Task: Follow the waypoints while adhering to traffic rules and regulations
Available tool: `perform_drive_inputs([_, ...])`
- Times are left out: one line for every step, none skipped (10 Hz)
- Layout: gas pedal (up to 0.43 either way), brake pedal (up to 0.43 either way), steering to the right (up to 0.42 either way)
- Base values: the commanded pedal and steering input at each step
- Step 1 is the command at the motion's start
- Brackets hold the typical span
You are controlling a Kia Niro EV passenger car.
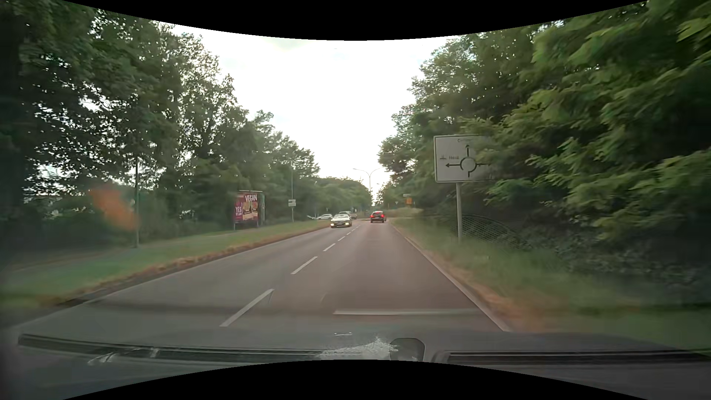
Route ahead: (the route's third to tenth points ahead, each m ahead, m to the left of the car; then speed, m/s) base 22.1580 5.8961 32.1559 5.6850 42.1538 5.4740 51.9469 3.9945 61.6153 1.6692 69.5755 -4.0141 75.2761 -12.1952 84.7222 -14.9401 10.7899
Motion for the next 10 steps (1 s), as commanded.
perform_drive_inputs([0.067, 0.0, -0.003])
perform_drive_inputs([0.067, 0.0, -0.003])
perform_drive_inputs([0.047, 0.0, -0.003])
perform_drive_inputs([0.039, 0.0, -0.003])
perform_drive_inputs([0.039, 0.0, -0.003])
perform_drive_inputs([0.039, 0.0, -0.003])
perform_drive_inputs([0.0, 0.0, -0.003])
perform_drive_inputs([0.0, 0.0, -0.003])
perform_drive_inputs([0.0, 0.0, -0.003])
perform_drive_inputs([0.0, 0.0, -0.003])
